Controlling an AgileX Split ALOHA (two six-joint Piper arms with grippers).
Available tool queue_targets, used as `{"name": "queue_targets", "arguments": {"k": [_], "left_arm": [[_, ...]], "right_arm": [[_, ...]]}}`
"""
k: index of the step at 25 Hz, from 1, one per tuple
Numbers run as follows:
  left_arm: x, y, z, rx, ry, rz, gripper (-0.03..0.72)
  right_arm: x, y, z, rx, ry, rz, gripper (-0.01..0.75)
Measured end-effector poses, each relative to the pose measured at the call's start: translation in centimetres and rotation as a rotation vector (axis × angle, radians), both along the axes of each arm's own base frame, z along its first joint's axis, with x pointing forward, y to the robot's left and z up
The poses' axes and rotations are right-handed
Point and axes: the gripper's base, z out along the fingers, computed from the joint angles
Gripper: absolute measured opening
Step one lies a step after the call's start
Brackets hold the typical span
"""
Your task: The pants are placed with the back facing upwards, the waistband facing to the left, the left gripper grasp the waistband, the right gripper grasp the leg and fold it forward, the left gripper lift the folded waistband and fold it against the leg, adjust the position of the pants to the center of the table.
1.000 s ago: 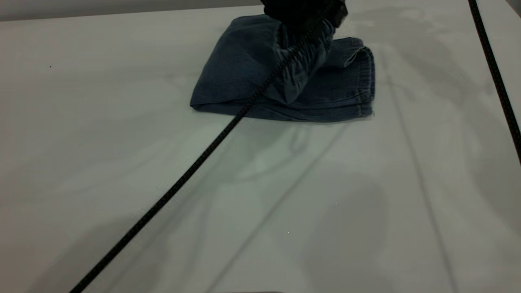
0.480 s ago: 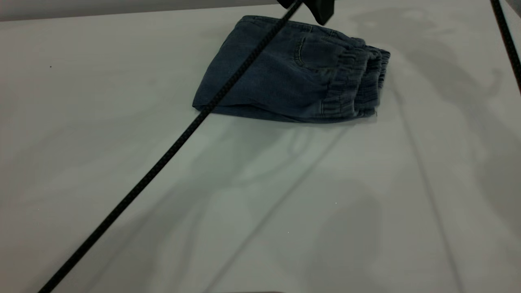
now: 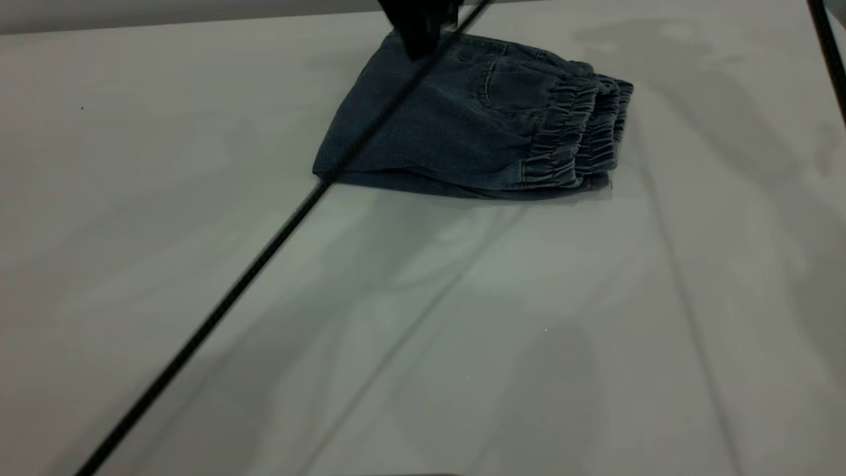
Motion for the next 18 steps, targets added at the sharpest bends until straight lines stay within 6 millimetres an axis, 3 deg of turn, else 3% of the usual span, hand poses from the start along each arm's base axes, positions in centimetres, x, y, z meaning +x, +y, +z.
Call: {"name": "queue_targets", "arguments": {"k": [6,12,18], "left_arm": [[1.3,-1.6,-5.6,-0.026,-0.069,-0.144,0.510],[1.5,-2.0,-9.3,-0.030,-0.063,-0.172,0.510],[1.3,-1.7,-9.8,-0.041,-0.008,-0.084,0.510]], "right_arm": [[-0.1,0.1,-0.2,0.015,0.012,0.005,0.431],[-0.2,0.2,0.1,0.023,0.009,0.007,0.431],[-0.2,0.2,0.1,0.023,0.009,0.007,0.431]]}}
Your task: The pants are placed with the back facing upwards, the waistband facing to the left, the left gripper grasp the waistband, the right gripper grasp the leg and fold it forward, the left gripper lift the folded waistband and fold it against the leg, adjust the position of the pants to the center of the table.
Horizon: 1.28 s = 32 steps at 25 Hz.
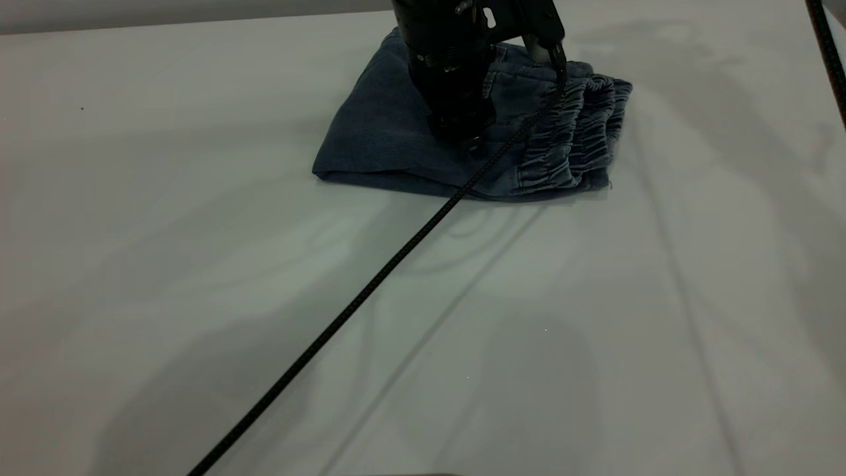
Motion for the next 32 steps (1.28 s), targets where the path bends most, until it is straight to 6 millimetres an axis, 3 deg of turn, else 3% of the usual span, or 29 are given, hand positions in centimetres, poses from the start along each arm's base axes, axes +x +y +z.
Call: {"name": "queue_targets", "arguments": {"k": [10,17,20,27,32], "left_arm": [[-1.7,1.4,-0.2,-0.014,0.251,0.455,0.510],[-1.6,1.5,0.7,0.034,0.305,0.534,0.510],[-1.0,1.1,2.6,0.047,0.306,0.543,0.510],[1.1,-0.4,10.7,-0.098,0.171,0.495,0.510],[1.1,-0.4,14.8,-0.173,0.106,0.474,0.510]], "right_arm": [[0.0,0.0,0.0,0.000,0.000,0.001,0.431],[-0.1,0.0,0.4,-0.003,-0.010,0.004,0.431],[-0.7,-0.1,2.1,-0.003,-0.041,0.005,0.431],[-3.9,-0.6,8.3,0.010,-0.149,0.004,0.431],[-6.5,-0.9,10.4,0.007,-0.140,0.003,0.431]]}}
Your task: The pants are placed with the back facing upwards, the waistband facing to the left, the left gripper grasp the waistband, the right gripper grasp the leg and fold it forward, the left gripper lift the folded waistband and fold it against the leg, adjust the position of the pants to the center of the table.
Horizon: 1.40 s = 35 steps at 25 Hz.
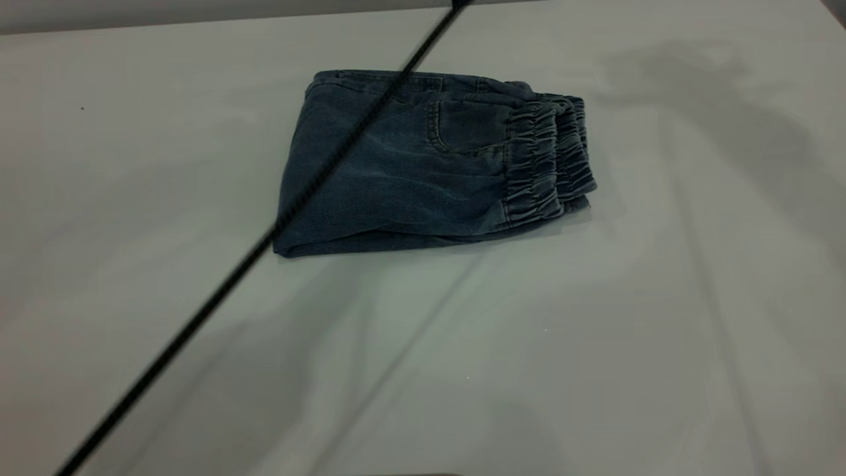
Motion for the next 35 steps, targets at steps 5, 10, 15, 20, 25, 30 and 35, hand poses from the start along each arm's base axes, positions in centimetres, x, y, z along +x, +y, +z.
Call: {"name": "queue_targets", "arguments": {"k": [5,10,15,20,25,30,35], "left_arm": [[-1.1,0.9,5.0,-0.049,-0.066,-0.003,0.510],[-3.6,2.8,10.3,-0.086,-0.110,0.001,0.510],[-7.5,5.7,14.7,-0.102,-0.129,0.004,0.510],[-12.9,9.9,19.3,-0.162,-0.162,0.041,0.510],[-18.8,14.1,21.7,-0.235,-0.172,0.065,0.510],[-23.8,17.6,21.8,-0.281,-0.161,0.062,0.510],[-28.1,20.7,20.2,-0.277,-0.159,0.042,0.510]], "right_arm": [[-3.2,-0.4,2.1,0.005,0.004,0.000,0.431],[-8.8,-1.1,5.4,0.013,-0.026,0.002,0.431],[-15.6,-2.0,8.0,0.021,-0.070,0.000,0.431],[-24.6,-3.2,9.5,0.030,-0.141,0.000,0.431],[-33.8,-4.5,8.8,0.035,-0.233,-0.004,0.431],[-39.8,-5.4,6.2,0.033,-0.287,-0.009,0.431],[-42.7,-5.7,2.1,0.035,-0.266,-0.006,0.431]]}}
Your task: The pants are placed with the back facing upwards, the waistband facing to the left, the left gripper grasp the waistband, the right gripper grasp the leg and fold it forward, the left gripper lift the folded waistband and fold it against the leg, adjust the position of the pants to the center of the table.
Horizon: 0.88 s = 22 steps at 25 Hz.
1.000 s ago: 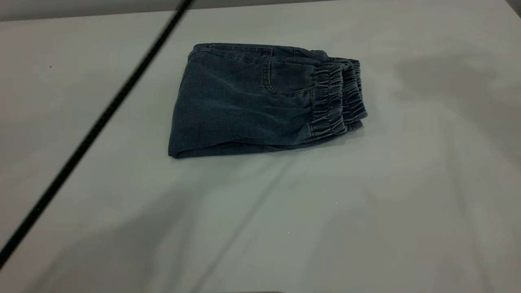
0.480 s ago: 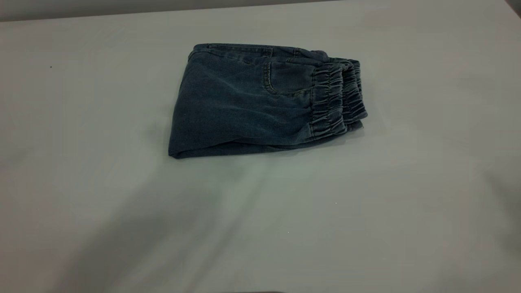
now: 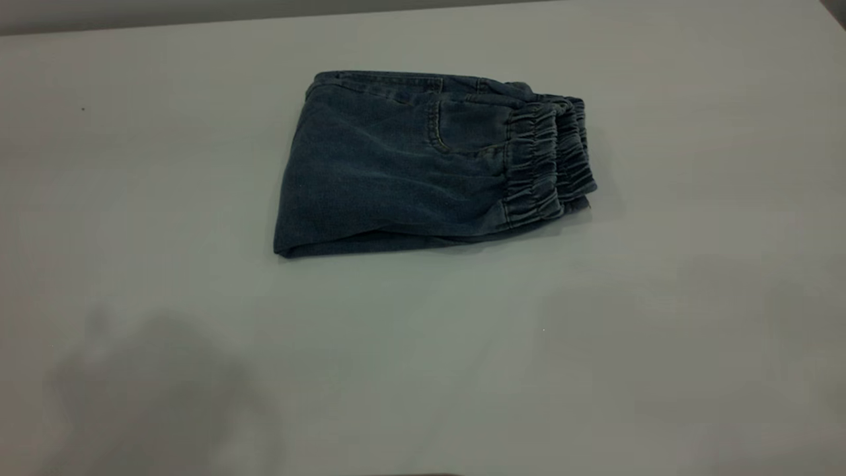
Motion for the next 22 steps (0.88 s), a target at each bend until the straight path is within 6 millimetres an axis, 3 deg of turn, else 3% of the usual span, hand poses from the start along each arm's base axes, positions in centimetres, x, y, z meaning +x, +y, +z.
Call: {"name": "queue_targets", "arguments": {"k": [7,12,17,22], "left_arm": [[-5.1,3.7,-3.5,-0.013,0.007,-0.008,0.510],[-7.7,5.7,-6.6,-0.006,0.018,-0.009,0.510],[-9.7,7.2,-9.2,-0.012,0.010,-0.011,0.510],[-11.1,8.3,-11.5,-0.019,0.001,-0.011,0.510]], "right_arm": [[-3.0,-0.2,-5.7,0.017,0.016,0.021,0.431],[-4.7,-0.4,-9.7,0.015,0.005,0.023,0.431],[-4.7,-0.4,-12.9,-0.016,0.023,0.041,0.431],[-3.9,-0.3,-14.1,-0.018,0.000,0.039,0.431]]}}
